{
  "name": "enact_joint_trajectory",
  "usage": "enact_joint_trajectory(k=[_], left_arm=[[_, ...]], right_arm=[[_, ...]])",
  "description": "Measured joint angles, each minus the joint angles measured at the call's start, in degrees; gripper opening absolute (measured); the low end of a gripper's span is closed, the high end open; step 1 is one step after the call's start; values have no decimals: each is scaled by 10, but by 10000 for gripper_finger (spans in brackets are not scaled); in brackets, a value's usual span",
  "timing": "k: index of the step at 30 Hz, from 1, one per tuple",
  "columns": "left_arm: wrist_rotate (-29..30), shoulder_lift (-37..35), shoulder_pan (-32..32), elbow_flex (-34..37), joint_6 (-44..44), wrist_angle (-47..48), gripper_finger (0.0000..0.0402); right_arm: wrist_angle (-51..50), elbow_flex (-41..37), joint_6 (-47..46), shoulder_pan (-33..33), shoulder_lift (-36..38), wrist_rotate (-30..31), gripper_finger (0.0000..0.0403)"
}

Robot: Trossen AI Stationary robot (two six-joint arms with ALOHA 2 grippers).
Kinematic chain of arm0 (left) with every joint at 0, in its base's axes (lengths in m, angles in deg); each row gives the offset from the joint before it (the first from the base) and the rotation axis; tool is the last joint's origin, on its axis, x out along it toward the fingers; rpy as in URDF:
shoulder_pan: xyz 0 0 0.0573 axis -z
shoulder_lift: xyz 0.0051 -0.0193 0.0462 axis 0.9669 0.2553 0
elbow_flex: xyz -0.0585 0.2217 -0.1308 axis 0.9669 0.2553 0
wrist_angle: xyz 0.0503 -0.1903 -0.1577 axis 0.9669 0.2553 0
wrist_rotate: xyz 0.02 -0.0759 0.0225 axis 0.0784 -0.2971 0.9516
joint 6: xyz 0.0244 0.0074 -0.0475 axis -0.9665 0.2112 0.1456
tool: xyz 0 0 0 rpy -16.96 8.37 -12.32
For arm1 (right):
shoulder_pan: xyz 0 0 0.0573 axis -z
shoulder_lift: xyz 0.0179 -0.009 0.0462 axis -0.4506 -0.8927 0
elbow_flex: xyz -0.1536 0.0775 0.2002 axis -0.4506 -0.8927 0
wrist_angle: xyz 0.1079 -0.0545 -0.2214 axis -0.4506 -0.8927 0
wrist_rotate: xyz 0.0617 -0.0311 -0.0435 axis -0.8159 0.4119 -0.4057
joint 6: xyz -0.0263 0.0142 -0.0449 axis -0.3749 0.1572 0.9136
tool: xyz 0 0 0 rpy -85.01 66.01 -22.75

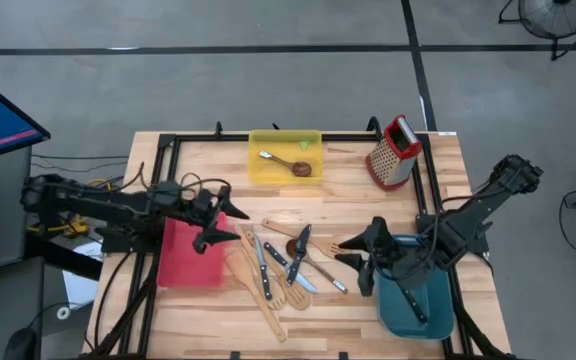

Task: Pick & Place Kitchen Items
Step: Put the brown spatula into the red bin

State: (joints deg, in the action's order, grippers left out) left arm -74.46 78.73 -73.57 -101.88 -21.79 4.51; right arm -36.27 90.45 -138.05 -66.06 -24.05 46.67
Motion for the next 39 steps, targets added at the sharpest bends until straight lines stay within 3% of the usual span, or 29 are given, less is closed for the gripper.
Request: enact_joint_trajectory(k=[10, 14, 21, 39], left_arm=[[173, 107, 39, -47, -3, 44, 259], [215, 135, 48, -47, -5, 42, 259], [212, 192, 48, -47, -70, 43, 259], [75, 325, -25, -124, -197, 46, 266]], right_arm=[[-2, 0, -2, 6, 0, 0, 159], [-2, 0, -2, 6, 0, 0, 155], [-11, 0, -2, 6, -1, 0, 149], [27, -1, 0, 14, -52, -3, 153]])
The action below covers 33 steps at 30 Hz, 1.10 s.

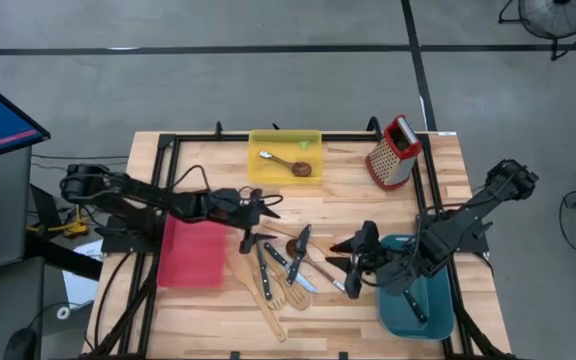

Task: Pick & Place Kitchen Items
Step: Put the brown spatula into the red bin

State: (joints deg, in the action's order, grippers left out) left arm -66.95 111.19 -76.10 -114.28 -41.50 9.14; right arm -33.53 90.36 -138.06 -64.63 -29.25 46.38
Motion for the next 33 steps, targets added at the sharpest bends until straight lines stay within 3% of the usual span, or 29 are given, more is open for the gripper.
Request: enact_joint_trajectory(k=[10, 22, 33], left_arm=[[-22, 59, -42, -1, -20, -4, 266], [-22, 98, -46, -2, -58, -17, 266], [-22, 115, -48, -57, -61, -17, 266]], right_arm=[[1, 0, 4, -3, 7, -11, 152], [1, 0, 4, -3, 6, -11, 154], [1, 0, 4, -3, 6, -10, 151]])
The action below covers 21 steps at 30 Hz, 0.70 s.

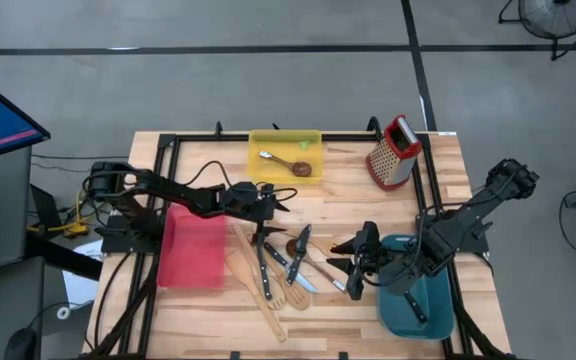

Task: Pick & Place Kitchen Items
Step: Put the brown spatula into the red bin

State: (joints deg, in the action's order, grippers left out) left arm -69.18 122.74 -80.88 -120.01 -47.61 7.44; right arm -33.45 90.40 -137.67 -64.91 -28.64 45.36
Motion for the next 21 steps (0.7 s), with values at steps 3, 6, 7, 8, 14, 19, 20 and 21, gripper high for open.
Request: enact_joint_trajectory(k=[3, 6, 7, 8, 14, 19, 20, 21], left_arm=[[-6, 19, 0, -10, 0, 1, 266], [-6, 41, 0, -15, 0, 2, 266], [-7, 49, 0, -17, 0, 3, 266], [-10, 55, 0, -20, 0, 2, 266], [-23, 74, 0, -22, 0, 4, 266], [-17, 63, 0, -22, -3, 29, 266], [-12, 57, 0, -22, -7, 46, 266], [-5, 50, 0, -22, -14, 62, 266]], right_arm=[[-1, 0, 0, 0, 0, 0, 154], [-3, 0, 0, 0, 0, -1, 154], [-4, 0, 0, 0, 0, -1, 154], [-4, 0, 0, 0, 0, -1, 153], [-5, 0, 0, 0, 0, -2, 150], [-6, 0, 0, -1, 0, -3, 153], [-7, 0, 0, -1, 0, -4, 153], [-8, 0, 0, -1, 0, -4, 153]])
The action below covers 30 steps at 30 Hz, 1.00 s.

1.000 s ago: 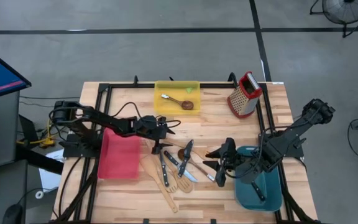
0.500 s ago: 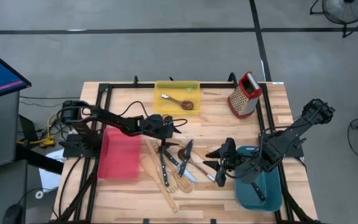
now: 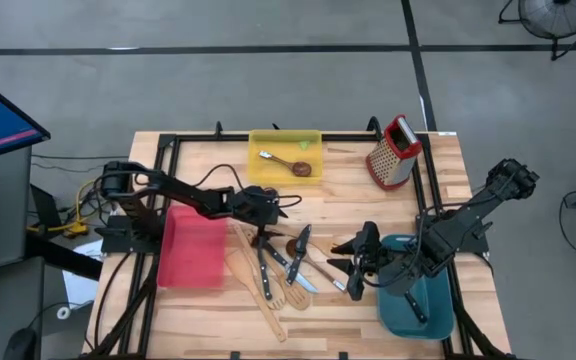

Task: Pick & Place Kitchen Items
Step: Put the brown spatula into the red bin

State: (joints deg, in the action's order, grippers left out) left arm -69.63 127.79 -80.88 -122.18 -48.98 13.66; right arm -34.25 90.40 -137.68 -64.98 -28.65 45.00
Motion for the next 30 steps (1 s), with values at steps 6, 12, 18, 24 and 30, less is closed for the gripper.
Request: enact_joint_trajectory(k=[6, 12, 18, 24, 30], left_arm=[[35, -43, -5, 0, -12, 50, 266], [35, -104, -23, 0, -1, 87, 266], [23, -164, -31, 0, -1, 139, 266], [20, -207, -31, 5, -5, 162, 266], [-28, -166, -31, 26, -5, 140, 266]], right_arm=[[-2, 0, 13, 0, 0, 0, 150], [-2, 0, 14, 0, 0, 0, 155], [-1, 0, 14, 0, 0, 0, 158], [-1, 0, 14, 12, 0, 0, 158], [0, 0, 14, 27, 0, 0, 160]])
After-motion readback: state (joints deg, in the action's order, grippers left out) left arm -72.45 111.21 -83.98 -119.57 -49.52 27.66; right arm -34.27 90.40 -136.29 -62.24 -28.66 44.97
